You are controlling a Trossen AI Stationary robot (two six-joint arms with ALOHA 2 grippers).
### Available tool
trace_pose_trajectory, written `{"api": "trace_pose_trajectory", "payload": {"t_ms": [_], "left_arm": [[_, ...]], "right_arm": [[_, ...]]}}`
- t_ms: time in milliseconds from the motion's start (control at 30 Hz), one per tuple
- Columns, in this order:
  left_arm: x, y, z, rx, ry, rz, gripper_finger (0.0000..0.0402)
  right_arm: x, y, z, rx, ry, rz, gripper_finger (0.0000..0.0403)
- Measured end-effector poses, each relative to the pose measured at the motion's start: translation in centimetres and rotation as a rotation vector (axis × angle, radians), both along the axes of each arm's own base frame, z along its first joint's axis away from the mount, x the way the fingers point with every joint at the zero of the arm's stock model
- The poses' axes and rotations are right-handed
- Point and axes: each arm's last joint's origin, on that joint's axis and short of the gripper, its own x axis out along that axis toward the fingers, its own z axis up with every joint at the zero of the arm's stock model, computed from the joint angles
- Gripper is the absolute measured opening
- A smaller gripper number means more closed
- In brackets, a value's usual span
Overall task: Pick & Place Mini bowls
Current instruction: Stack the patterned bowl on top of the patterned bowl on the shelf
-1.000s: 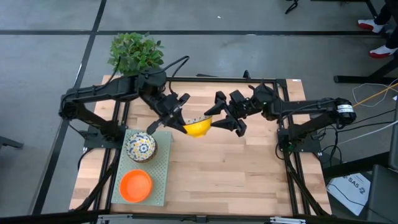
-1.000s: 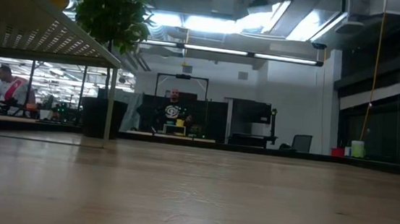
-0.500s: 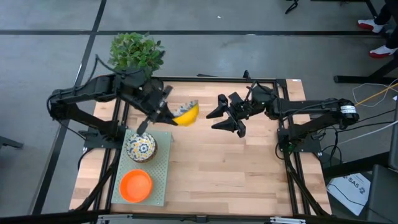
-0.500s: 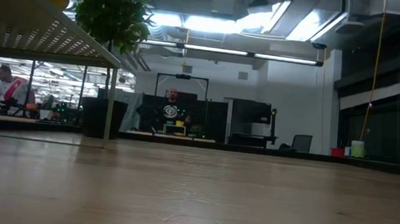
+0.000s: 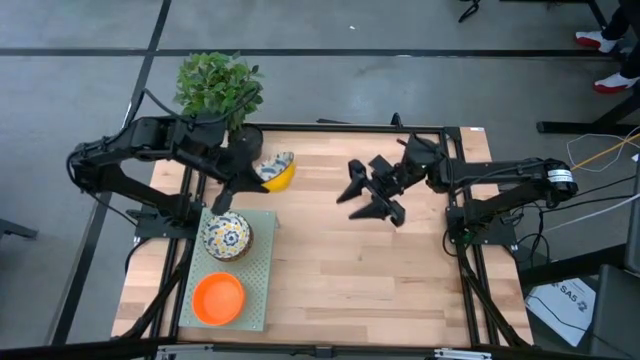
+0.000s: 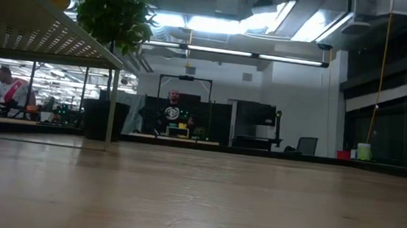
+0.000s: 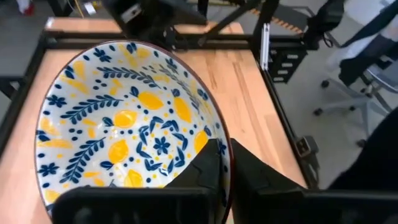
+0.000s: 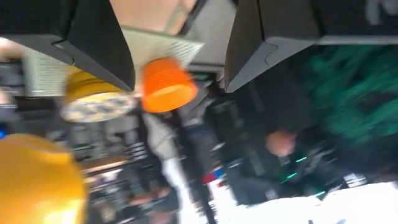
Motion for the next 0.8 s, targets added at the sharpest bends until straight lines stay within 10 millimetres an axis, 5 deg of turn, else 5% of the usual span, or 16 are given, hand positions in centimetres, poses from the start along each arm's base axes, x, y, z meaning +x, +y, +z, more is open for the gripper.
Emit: {"api": "trace_pose_trajectory", "payload": {"t_ms": [367,800], "left_arm": [[-2.9,-2.6,1.1,-0.075,0.152,0.015,0.0008],[-4.0,-5.0,-0.7,-0.13,0.453,0.032,0.0008]], "right_arm": [[-1.1,0.2,-1.9,-0.039,0.048,0.018,0.0246],[-9.6,1.3,-7.1,-0.083,-0.03,-0.448,0.0246]]}}
